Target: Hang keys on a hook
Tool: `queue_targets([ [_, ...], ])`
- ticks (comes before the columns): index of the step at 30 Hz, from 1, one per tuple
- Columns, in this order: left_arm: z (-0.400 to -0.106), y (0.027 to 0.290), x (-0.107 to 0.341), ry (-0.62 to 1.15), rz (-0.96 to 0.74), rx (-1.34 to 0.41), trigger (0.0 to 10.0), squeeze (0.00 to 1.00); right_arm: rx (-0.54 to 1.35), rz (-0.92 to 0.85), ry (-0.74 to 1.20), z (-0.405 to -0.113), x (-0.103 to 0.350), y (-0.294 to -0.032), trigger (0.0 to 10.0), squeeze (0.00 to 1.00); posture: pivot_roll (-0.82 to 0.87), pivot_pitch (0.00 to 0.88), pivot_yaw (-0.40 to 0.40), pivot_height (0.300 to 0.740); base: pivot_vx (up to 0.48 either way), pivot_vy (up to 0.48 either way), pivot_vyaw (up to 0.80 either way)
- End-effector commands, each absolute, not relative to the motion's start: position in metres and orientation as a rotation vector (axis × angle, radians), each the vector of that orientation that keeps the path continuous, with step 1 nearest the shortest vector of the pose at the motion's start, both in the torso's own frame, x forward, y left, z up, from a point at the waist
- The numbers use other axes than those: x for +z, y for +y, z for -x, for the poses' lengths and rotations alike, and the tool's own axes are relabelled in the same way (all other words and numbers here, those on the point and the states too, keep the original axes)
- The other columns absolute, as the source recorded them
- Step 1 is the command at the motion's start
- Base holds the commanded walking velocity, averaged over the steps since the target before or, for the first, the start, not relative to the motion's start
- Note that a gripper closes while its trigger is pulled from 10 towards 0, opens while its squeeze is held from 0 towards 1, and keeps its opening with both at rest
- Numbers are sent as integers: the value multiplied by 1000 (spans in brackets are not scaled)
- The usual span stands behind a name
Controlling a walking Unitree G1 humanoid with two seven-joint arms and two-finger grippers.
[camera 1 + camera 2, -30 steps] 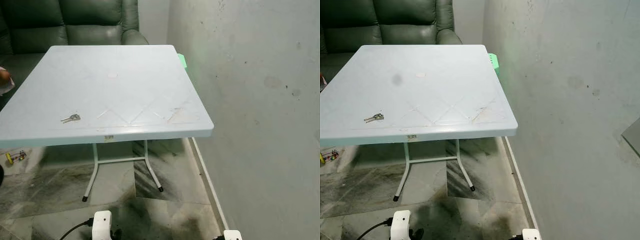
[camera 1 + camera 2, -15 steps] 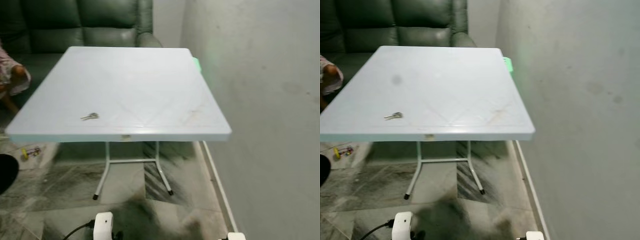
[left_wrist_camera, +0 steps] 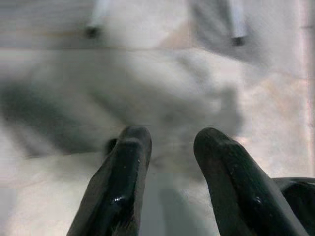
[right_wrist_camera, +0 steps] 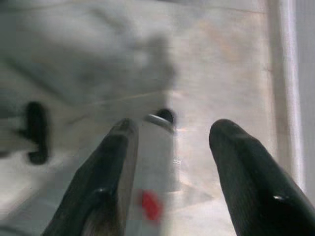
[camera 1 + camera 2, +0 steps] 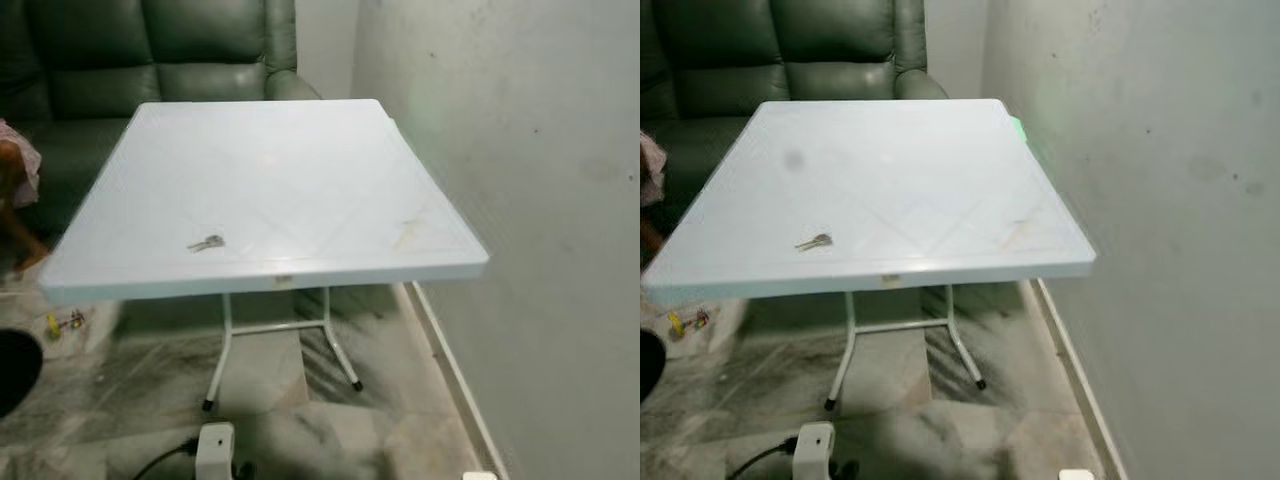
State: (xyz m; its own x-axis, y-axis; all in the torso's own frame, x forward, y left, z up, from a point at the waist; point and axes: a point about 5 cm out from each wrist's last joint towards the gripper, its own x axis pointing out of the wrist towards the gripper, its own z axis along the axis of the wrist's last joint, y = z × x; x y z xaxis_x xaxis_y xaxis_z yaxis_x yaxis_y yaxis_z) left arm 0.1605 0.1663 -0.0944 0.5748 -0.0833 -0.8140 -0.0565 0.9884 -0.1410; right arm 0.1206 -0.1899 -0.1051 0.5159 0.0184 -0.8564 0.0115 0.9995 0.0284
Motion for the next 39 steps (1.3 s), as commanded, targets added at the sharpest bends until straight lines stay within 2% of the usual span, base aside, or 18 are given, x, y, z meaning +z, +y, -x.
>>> queue_targets([
  [1, -164, 167, -93, 950, 159, -16, 10000, 0, -9, -36, 1025, -121, -105, -193, 10000, 0, 100, 0, -52, 740, 0, 472, 0],
  [15, -168, 165, -91, 935, 164, -20, 10000, 0, 19, 5, 1029, -121, -104, -196, 10000, 0, 90, 0, -52, 740, 0, 472, 32],
  [28, -167, 166, -92, 953, 136, -14, 10000, 0, 10, -16, 1027, -122, -104, -192, 10000, 0, 92, 0, -50, 740, 0, 0, 800],
  [39, -163, 165, -94, 970, 121, -15, 10000, 0, -12, -45, 1008, -124, -103, -195, 10000, 0, 92, 0, -51, 740, 0, 0, 0],
])
